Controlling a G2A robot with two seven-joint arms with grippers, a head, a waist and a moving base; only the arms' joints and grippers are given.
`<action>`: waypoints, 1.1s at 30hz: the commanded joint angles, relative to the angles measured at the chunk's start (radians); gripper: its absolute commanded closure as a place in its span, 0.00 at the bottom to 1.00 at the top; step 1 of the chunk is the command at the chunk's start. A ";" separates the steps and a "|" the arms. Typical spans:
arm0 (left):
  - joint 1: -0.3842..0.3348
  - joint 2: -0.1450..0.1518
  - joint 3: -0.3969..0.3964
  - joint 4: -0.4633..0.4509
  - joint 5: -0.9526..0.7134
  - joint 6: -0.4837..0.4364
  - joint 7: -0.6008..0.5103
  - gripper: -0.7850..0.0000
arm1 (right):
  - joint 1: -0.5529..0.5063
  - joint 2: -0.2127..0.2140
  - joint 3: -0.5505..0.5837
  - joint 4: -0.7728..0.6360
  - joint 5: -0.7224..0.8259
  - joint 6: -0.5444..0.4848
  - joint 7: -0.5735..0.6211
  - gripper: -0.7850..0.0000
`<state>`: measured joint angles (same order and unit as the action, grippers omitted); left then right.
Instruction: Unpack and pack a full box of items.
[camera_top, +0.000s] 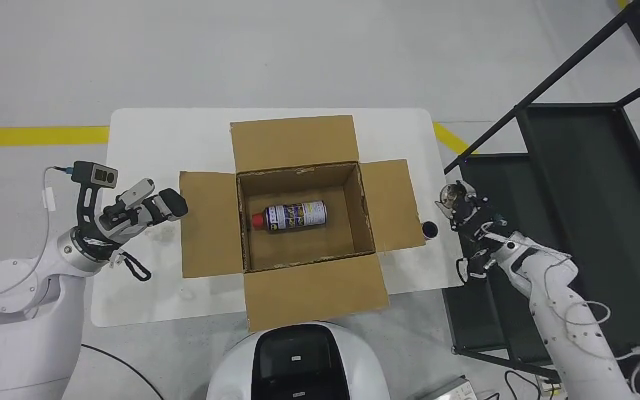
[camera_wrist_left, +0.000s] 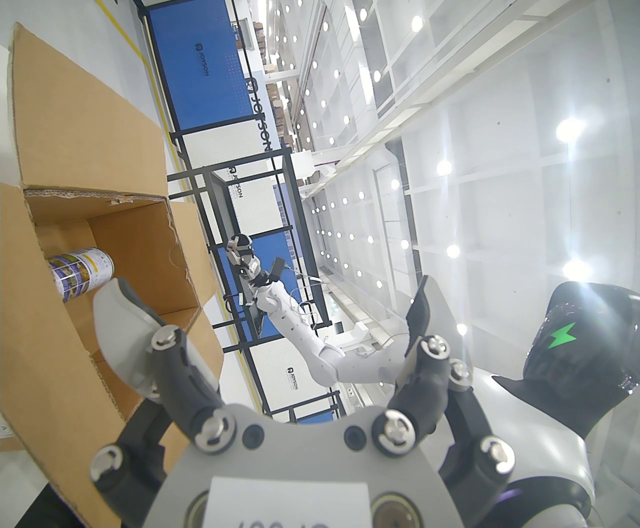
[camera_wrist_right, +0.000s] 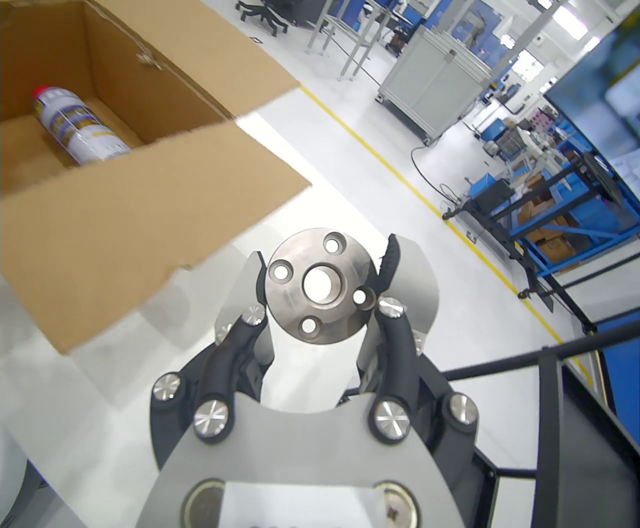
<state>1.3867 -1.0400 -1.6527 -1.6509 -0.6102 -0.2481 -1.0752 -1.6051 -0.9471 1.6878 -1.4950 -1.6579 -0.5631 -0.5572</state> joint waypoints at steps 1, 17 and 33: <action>0.000 0.000 0.000 0.000 0.000 0.000 0.000 0.00 | -0.015 -0.001 -0.001 -0.083 0.034 -0.027 0.056 1.00; 0.000 0.000 0.000 0.000 0.000 0.000 0.000 0.00 | 0.206 -0.037 -0.345 -0.196 0.184 -0.230 0.526 1.00; 0.000 0.000 0.000 0.000 0.000 0.000 0.000 0.00 | 0.368 -0.091 -0.590 -0.050 0.211 -0.155 0.637 0.00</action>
<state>1.3867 -1.0400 -1.6527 -1.6509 -0.6102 -0.2481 -1.0752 -1.2426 -1.0368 1.0989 -1.5541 -1.4561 -0.7144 0.0835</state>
